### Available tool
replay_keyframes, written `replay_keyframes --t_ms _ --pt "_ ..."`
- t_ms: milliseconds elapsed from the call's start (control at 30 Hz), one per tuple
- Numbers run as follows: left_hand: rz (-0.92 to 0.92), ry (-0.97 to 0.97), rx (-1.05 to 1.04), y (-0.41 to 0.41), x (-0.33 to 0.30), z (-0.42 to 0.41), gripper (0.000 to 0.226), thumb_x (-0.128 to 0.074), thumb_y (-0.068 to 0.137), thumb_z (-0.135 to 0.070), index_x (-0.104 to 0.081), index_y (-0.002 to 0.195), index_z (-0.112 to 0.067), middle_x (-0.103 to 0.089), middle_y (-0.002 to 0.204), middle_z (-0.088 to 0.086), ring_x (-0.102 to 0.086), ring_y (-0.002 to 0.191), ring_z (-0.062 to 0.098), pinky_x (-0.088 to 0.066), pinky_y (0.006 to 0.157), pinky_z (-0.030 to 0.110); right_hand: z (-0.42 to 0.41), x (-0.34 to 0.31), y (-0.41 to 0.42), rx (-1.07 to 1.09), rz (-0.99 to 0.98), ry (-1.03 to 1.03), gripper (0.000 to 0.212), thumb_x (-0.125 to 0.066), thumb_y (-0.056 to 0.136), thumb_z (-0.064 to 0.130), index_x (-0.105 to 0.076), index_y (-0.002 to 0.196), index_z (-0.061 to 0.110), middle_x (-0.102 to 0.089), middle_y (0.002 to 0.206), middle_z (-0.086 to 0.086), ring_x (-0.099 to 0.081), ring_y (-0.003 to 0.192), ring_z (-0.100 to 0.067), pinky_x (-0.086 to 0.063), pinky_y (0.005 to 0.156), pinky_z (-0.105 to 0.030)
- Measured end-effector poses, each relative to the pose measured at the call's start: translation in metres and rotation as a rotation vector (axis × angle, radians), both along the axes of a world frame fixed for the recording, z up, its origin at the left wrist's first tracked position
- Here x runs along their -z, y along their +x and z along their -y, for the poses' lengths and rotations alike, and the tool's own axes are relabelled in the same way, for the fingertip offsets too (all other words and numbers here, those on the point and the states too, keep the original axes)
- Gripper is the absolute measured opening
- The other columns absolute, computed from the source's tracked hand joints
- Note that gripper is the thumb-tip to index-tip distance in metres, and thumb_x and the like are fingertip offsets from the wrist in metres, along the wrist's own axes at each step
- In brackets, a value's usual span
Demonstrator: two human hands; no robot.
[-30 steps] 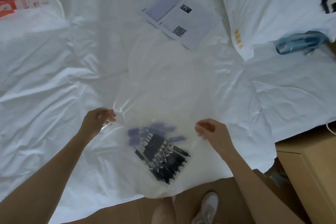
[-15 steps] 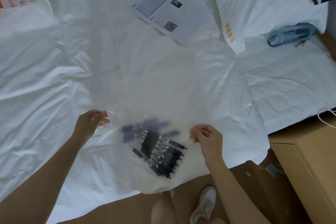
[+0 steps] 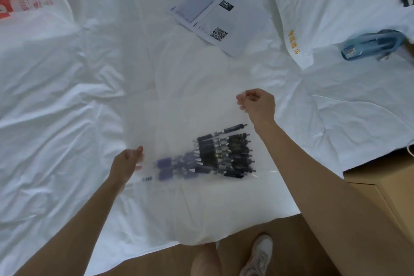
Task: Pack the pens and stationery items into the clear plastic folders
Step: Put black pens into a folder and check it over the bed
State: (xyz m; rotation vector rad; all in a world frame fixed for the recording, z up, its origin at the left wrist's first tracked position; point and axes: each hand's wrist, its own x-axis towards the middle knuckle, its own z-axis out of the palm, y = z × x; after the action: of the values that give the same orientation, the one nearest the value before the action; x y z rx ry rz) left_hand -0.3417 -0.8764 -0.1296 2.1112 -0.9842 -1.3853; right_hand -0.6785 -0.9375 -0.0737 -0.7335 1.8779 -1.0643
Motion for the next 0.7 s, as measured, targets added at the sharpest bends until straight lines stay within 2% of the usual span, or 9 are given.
replay_keyframes --t_ms 33,133,200,300,367,433,533,633,700 --pt "0.035 0.021 0.034 -0.001 0.002 0.0 0.031 -0.053 0.097 -0.031 -0.057 0.083 -0.004 -0.06 0.084 0.014 -0.058 0.081 0.029 -0.051 0.08 0.042 0.005 0.003 0.0 -0.021 -0.043 0.008 0.01 -0.073 0.081 0.013 -0.067 0.088 0.008 -0.067 0.071 -0.001 -0.059 0.057 -0.01 -0.051 0.063 -0.021" --pt "0.062 0.063 0.118 0.001 0.014 0.002 0.039 -0.049 0.098 -0.035 -0.048 0.072 -0.006 -0.052 0.073 0.015 -0.052 0.072 0.028 -0.042 0.069 0.038 0.013 0.014 0.0 -0.068 -0.167 0.022 0.015 -0.073 0.082 0.017 -0.068 0.094 0.01 -0.065 0.08 -0.001 -0.058 0.068 -0.01 -0.05 0.074 -0.022" --pt "0.059 0.055 0.116 0.0 0.016 0.005 0.038 -0.05 0.097 -0.034 -0.05 0.079 0.0 -0.051 0.078 0.017 -0.051 0.072 0.027 -0.04 0.066 0.034 0.011 0.021 -0.001 -0.099 -0.23 0.034 0.022 -0.071 0.085 0.021 -0.067 0.105 0.012 -0.062 0.096 -0.005 -0.054 0.079 -0.011 -0.045 0.077 -0.02" --pt "0.015 0.052 0.111 -0.004 0.015 0.008 0.045 -0.05 0.098 -0.034 -0.058 0.096 0.01 -0.056 0.093 0.025 -0.056 0.072 0.027 -0.045 0.063 0.031 0.002 0.03 -0.001 -0.16 -0.295 0.055 0.037 -0.068 0.087 0.025 -0.059 0.123 0.02 -0.045 0.121 -0.007 -0.048 0.107 -0.018 -0.042 0.096 -0.027" --pt "-0.016 0.058 0.086 -0.007 0.011 0.009 0.036 -0.048 0.099 -0.031 -0.058 0.093 0.003 -0.061 0.09 0.021 -0.058 0.073 0.029 -0.047 0.065 0.032 -0.008 0.033 -0.001 -0.175 -0.407 0.107 0.05 -0.068 0.086 0.029 -0.05 0.132 0.021 -0.037 0.133 -0.008 -0.037 0.123 -0.023 -0.033 0.105 -0.033" --pt "-0.06 0.085 0.038 -0.01 0.009 0.009 0.032 -0.046 0.099 -0.033 -0.054 0.1 -0.003 -0.063 0.091 0.015 -0.061 0.078 0.03 -0.049 0.071 0.037 -0.02 0.035 -0.003 -0.11 -0.486 0.202 0.061 -0.068 0.085 0.034 -0.042 0.138 0.019 -0.032 0.14 -0.01 -0.031 0.129 -0.027 -0.025 0.107 -0.038" --pt "-0.071 0.105 0.012 -0.01 0.008 0.011 0.037 -0.046 0.098 -0.037 -0.049 0.11 -0.002 -0.062 0.099 0.016 -0.06 0.086 0.032 -0.051 0.079 0.042 -0.037 0.036 -0.01 -0.05 -0.436 0.256 0.065 -0.066 0.086 0.038 -0.039 0.139 0.01 -0.035 0.141 -0.011 -0.034 0.131 -0.029 -0.026 0.107 -0.038" --pt "-0.08 0.14 0.05 -0.016 0.009 0.014 0.041 -0.043 0.098 -0.042 -0.048 0.107 -0.002 -0.056 0.097 0.015 -0.057 0.089 0.031 -0.048 0.091 0.049 -0.046 0.034 -0.016 -0.116 -0.264 0.204 0.059 -0.059 0.092 0.035 -0.04 0.141 0.008 -0.042 0.141 -0.009 -0.041 0.13 -0.025 -0.031 0.101 -0.027" --pt "-0.078 0.169 0.066 -0.031 0.009 0.015 0.04 -0.037 0.1 -0.042 -0.05 0.096 -0.004 -0.053 0.091 0.015 -0.054 0.079 0.026 -0.05 0.083 0.04 -0.049 0.032 -0.019 -0.158 -0.189 0.205 0.062 -0.057 0.093 0.036 -0.034 0.145 0.012 -0.042 0.144 -0.008 -0.04 0.132 -0.023 -0.032 0.105 -0.03"
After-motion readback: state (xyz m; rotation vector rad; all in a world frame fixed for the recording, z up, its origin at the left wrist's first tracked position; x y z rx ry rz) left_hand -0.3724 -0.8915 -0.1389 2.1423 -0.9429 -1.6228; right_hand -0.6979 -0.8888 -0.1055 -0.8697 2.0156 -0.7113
